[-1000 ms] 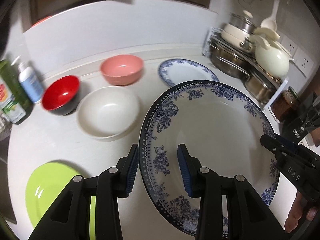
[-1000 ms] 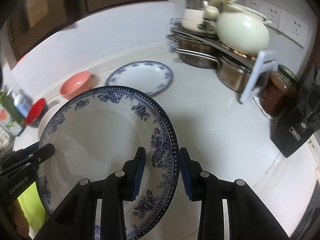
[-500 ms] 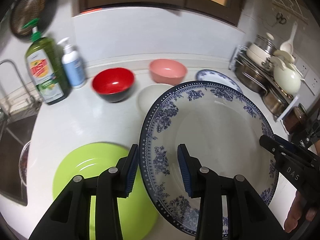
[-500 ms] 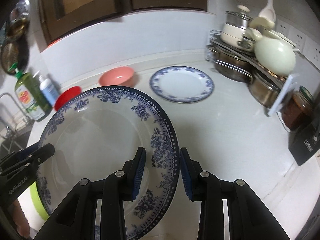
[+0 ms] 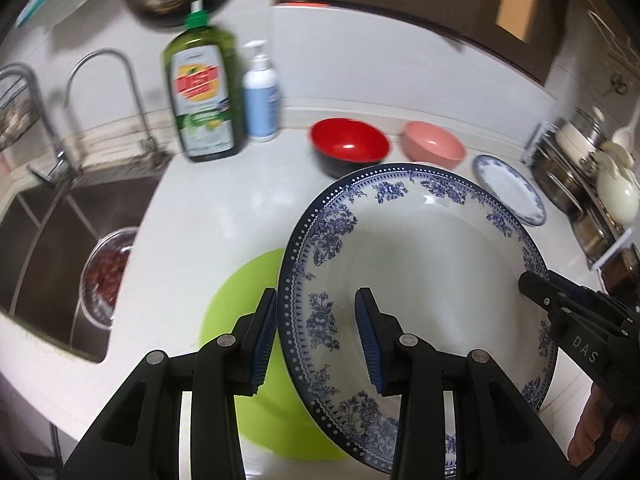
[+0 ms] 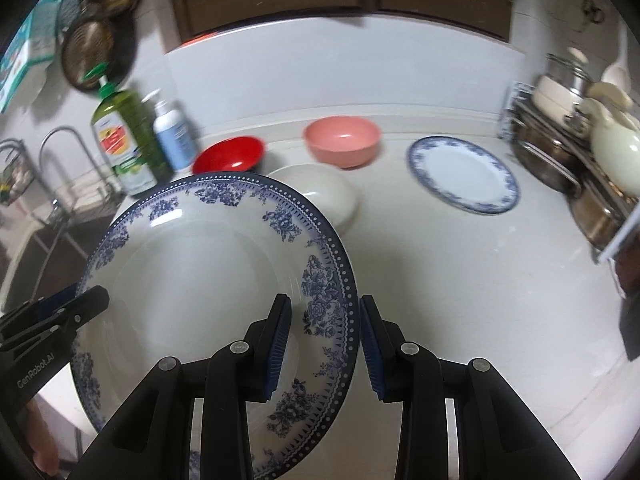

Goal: Organize plates and bowls
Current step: 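Lower the blue-and-white plate onto the green plate and open both grippers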

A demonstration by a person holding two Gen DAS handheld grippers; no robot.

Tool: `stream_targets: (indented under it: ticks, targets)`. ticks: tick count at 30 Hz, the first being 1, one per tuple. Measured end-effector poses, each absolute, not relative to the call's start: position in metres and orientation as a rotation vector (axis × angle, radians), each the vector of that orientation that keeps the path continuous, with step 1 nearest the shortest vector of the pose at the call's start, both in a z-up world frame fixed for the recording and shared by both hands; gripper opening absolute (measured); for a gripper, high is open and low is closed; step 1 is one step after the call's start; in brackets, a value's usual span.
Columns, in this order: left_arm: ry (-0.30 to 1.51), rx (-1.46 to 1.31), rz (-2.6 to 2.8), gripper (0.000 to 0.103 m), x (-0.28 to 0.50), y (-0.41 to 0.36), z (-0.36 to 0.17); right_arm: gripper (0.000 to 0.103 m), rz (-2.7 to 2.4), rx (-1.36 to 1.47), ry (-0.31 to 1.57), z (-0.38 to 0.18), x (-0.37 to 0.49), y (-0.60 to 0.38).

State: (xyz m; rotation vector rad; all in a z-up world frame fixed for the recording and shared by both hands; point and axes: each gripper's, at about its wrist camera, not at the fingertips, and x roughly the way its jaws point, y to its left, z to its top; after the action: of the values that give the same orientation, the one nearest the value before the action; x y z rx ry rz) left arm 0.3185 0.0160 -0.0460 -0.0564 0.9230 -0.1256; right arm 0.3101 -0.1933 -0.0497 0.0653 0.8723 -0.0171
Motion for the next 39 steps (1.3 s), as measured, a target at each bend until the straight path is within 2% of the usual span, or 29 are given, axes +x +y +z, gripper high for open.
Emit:
stream_targets:
  ticks: [15, 29, 39]
  targets:
    - [1.007, -0.108, -0.010, 0.039, 0.317, 0.072, -0.089, 0.036, 0.108, 0.012, 0.977, -0.088, 0.332, -0.128]
    - [1.101, -0.121, 0.005, 0.039, 0.336, 0.084, -0.130, 0.036, 0.114, -0.017, 1.074, -0.125, 0.353, -0.111]
    - [1.129, -0.107, 0.006, 0.039, 0.341, 0.084, -0.138, 0.036, 0.116, -0.028, 1.105, -0.134, 0.359, -0.109]
